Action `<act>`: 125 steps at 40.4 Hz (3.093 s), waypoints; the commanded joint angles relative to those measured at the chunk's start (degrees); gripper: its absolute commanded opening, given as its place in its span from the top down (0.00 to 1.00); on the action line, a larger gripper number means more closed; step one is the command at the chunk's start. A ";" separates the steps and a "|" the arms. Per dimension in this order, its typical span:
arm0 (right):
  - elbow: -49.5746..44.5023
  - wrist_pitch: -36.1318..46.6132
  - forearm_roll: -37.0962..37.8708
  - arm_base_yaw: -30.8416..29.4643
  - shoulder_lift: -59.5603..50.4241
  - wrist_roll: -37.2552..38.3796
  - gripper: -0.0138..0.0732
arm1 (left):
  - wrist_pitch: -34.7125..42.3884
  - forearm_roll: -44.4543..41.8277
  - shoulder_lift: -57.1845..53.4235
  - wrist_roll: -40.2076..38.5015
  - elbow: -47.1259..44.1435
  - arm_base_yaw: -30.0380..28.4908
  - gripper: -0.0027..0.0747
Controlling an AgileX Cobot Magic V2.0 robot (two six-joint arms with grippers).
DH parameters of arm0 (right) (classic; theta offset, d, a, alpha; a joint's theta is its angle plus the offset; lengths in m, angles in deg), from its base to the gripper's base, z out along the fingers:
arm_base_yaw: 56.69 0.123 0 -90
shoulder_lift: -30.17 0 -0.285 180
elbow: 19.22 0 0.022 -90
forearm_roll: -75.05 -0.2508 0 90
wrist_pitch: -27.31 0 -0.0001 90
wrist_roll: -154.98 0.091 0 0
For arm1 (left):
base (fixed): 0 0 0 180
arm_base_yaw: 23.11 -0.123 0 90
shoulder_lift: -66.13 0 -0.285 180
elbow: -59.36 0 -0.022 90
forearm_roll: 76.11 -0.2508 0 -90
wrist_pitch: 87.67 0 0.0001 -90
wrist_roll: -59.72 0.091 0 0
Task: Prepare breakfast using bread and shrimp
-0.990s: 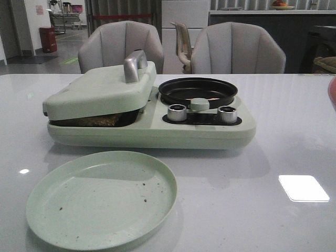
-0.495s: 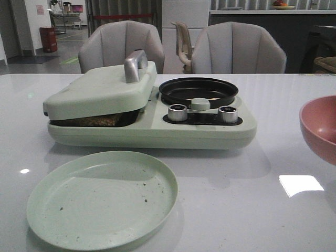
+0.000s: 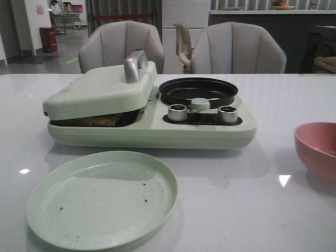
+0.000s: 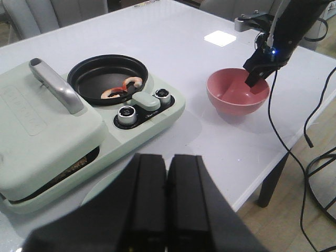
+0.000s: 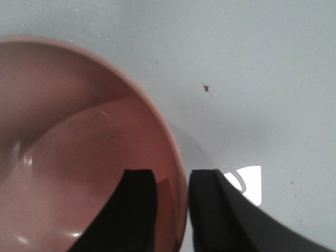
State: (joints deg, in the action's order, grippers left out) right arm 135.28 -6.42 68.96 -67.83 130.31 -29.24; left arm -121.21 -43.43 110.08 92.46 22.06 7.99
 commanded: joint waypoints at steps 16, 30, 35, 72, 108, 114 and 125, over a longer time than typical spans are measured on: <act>3.14 -2.14 0.35 5.19 -16.70 -0.75 0.33 | 4.03 1.48 -0.12 0.02 1.71 0.32 0.84; -2.36 -10.42 3.73 15.91 -38.21 -0.69 0.33 | 4.03 1.48 -0.12 0.02 1.71 0.32 0.84; -6.67 -12.15 3.78 15.91 -44.86 -0.69 0.33 | 4.03 1.48 -0.12 0.02 1.71 0.32 0.84; -13.31 -11.30 3.15 15.91 -54.49 -0.69 0.72 | 5.23 1.48 -0.12 0.02 1.71 0.32 0.84; -13.31 -12.93 3.15 15.91 -54.49 -0.69 0.79 | 9.66 -5.08 -4.44 -1.34 -0.52 -2.12 0.84; -13.31 -12.93 3.15 15.91 -54.49 -0.69 0.79 | 17.39 -3.49 -11.81 -1.34 -7.98 -11.03 0.84; -13.31 -12.93 3.15 15.91 -54.49 -0.69 0.79 | 31.27 -4.31 -27.87 -1.84 -26.11 -22.27 0.83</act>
State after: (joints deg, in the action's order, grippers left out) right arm 120.49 -22.44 72.16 -51.99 75.97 -29.33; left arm -98.93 -48.07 86.18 91.68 -1.34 -12.44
